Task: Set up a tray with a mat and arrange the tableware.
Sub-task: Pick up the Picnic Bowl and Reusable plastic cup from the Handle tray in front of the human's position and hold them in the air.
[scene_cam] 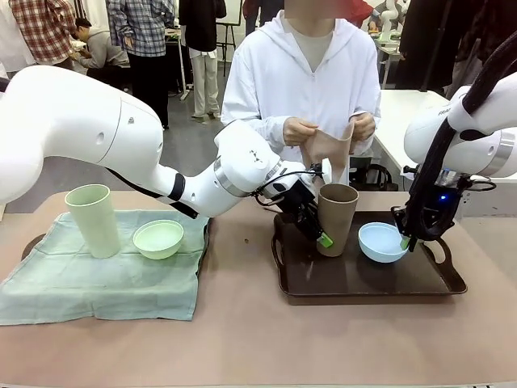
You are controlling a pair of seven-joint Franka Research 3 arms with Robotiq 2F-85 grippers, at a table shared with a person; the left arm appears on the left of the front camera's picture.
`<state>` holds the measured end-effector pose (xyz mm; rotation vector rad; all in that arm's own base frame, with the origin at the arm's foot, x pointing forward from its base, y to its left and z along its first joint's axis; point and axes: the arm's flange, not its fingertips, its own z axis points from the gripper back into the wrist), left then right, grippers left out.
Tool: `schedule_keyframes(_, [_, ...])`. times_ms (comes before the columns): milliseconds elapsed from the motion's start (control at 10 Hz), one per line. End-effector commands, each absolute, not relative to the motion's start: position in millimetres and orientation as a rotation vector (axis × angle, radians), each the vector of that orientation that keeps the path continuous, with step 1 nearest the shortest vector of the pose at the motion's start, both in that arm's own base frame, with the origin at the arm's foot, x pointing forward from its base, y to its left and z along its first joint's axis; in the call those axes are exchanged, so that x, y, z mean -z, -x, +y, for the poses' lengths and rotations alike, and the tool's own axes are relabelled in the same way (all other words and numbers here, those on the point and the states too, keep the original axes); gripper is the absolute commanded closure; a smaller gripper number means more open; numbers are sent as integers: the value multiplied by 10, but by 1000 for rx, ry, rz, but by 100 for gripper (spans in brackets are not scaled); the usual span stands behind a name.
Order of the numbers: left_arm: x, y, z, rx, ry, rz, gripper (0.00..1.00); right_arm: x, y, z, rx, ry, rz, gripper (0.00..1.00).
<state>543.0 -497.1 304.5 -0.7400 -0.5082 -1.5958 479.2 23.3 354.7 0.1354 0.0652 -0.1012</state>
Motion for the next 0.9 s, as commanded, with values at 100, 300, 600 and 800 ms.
schedule_keyframes(100, [-3111,-5434,-4981,1586,743,-506,79,-3518,-4775,237,108,-142,77,100])
schedule_keyframes(300, [-3130,-5433,-4957,1584,740,-513,79,-3538,-4780,247,107,-125,83,100])
schedule_keyframes(600, [-3331,-5334,-4688,1573,750,-521,100,-3782,-4692,242,107,-89,94,100])
schedule_keyframes(800, [-3608,-5258,-4417,1542,736,-538,100,-4187,-4535,202,83,-75,74,100])
